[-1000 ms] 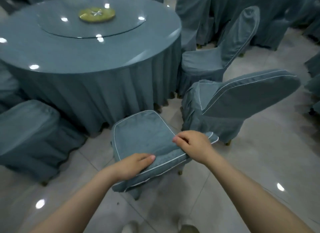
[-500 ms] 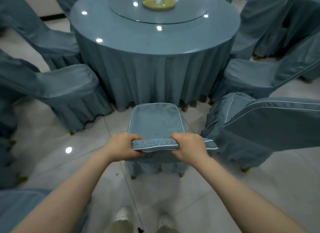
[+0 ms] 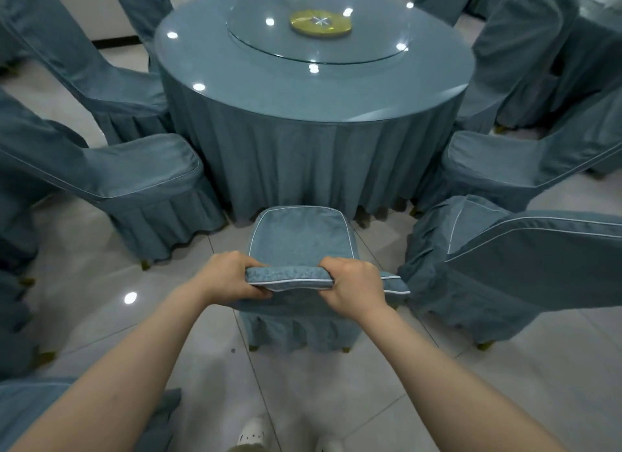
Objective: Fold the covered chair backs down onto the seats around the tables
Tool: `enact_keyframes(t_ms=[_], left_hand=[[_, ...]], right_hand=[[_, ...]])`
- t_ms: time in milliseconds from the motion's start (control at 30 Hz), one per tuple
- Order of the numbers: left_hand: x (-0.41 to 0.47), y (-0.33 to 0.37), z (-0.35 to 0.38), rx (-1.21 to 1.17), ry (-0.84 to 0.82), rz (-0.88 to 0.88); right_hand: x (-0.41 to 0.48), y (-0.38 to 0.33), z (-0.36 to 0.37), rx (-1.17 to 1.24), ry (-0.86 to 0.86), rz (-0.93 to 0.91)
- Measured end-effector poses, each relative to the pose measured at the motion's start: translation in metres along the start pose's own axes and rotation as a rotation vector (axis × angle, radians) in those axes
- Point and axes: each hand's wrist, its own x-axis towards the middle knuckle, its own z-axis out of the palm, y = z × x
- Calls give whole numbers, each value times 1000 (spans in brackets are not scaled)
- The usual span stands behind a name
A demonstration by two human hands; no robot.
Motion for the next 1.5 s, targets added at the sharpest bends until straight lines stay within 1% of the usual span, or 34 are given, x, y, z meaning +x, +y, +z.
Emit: enact_keyframes(t_ms=[167,233,267,333,367,433,500,633,833,900,1067,1233,1367,1433,1500], left_hand=[[3,-17,-10,3,-53,19],[4,-22,-10,-8,-108,41],[5,-24,-10,-25,-145,49],[8,-23,-15,-82,-211,81],[10,-18,-18,-116,-227,105],[17,-1,-21,-179,-218,155],[23,25,-21,-214,-168,184],[45,96,-11,-260,-62,201],[76,219,22,-264,75,241],[88,264,38,-269,91,242],[114,344,66,-318,65,259],[169,412,85,-298,-7,261],[216,451,90,-271,24,316],[237,476,96,-284,10,324],[261,504,104,-273,-36,338]], right_hand=[[6,-17,7,-7,-51,36],[4,-15,4,12,-106,43],[4,-13,0,59,-160,41],[5,-7,-12,263,-268,91],[5,-3,-18,380,-274,134],[3,13,-32,473,-190,218],[-2,34,-45,455,-113,293],[-29,100,-76,438,-63,388],[-78,215,-127,368,-61,374],[-98,258,-147,353,-54,378],[-118,338,-186,304,-58,377],[-114,421,-217,222,64,387],[-111,471,-231,147,150,400],[-117,503,-236,89,80,429],[-126,539,-241,16,-57,449]])
